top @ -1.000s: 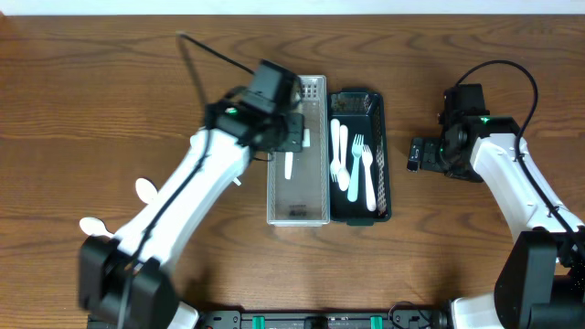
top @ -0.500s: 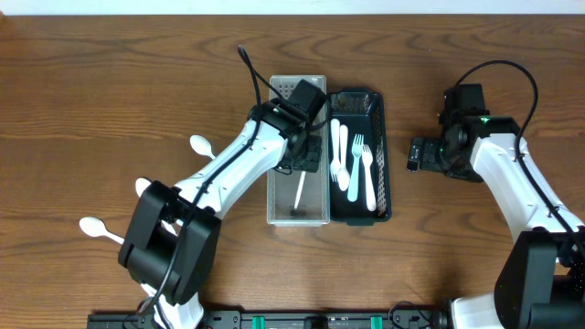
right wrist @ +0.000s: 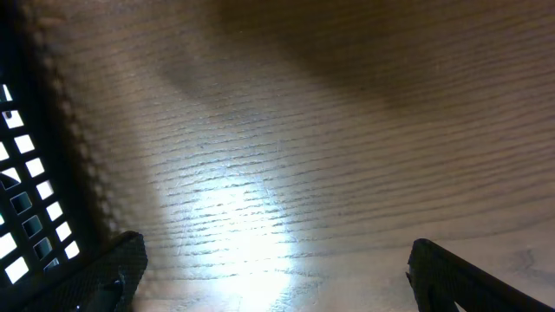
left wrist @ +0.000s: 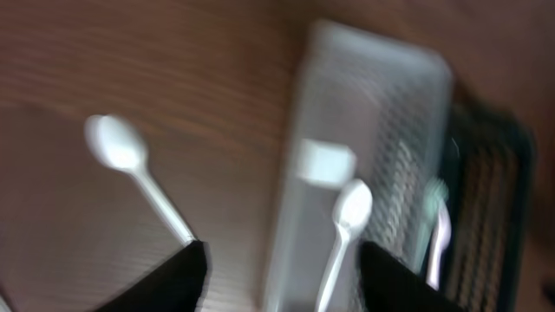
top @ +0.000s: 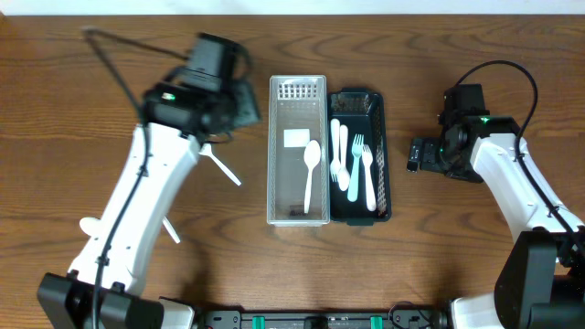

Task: Pack container
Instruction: 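Move left gripper back over the next white spoon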

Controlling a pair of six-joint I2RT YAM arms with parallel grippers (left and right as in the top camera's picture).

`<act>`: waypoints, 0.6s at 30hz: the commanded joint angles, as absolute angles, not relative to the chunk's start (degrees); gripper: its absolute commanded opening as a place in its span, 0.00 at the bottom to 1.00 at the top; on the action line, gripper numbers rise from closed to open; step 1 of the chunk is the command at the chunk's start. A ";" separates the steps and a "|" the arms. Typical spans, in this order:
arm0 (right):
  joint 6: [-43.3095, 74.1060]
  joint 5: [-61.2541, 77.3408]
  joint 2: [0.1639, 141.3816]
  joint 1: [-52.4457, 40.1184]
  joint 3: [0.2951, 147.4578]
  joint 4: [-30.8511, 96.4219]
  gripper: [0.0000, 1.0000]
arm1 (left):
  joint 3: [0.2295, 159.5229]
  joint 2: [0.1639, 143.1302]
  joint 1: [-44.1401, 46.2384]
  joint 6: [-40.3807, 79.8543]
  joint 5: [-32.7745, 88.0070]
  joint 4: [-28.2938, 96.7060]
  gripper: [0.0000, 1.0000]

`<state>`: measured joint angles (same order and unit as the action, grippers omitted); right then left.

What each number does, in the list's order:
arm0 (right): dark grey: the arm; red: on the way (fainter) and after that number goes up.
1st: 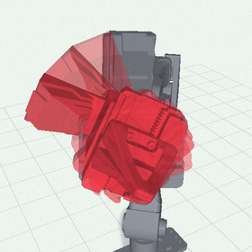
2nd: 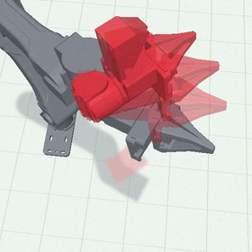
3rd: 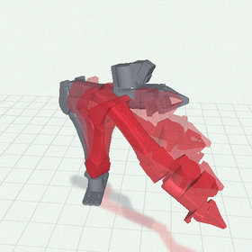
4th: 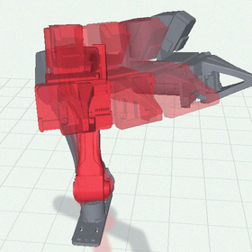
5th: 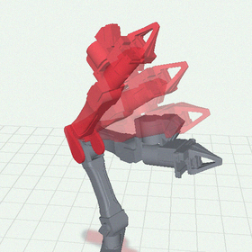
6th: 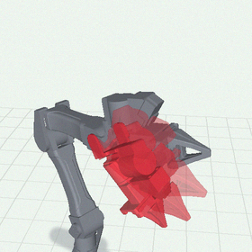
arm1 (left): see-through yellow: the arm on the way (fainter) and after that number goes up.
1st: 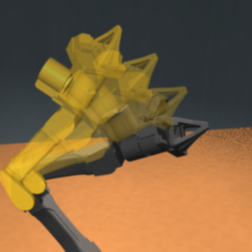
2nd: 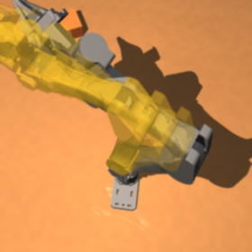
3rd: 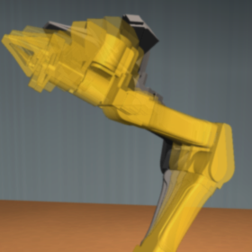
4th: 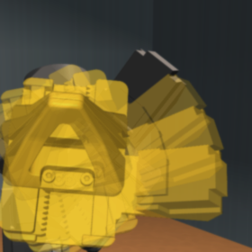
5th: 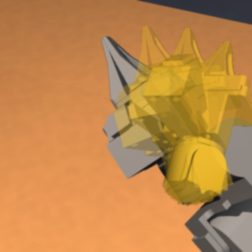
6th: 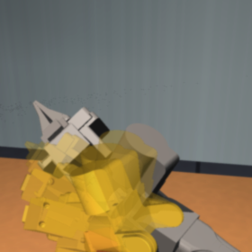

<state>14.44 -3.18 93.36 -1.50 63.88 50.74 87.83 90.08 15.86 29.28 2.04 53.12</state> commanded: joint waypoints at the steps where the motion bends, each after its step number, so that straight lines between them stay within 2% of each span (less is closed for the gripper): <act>1: 14.52 -2.96 93.45 -1.19 63.72 50.76 0.99 | 86.17 93.41 11.18 38.41 0.73 53.74 0.69; 3: 14.55 -2.94 93.45 -1.19 63.72 50.78 0.99 | 86.02 95.92 9.19 38.46 1.02 53.76 0.72; 5: 14.55 -2.94 93.45 -1.19 63.72 50.78 0.99 | 86.02 98.83 8.05 38.46 1.04 53.78 0.83; 6: 14.52 -2.94 93.45 -1.19 63.72 50.81 0.99 | 86.02 100.25 7.70 38.44 1.02 53.84 0.86; 18: 14.52 -2.96 93.45 -1.17 63.72 51.00 0.99 | 85.95 114.76 4.23 38.44 6.11 54.22 0.87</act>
<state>14.44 -3.16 93.36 -1.50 63.88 51.00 86.59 112.81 5.54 37.71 3.92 53.67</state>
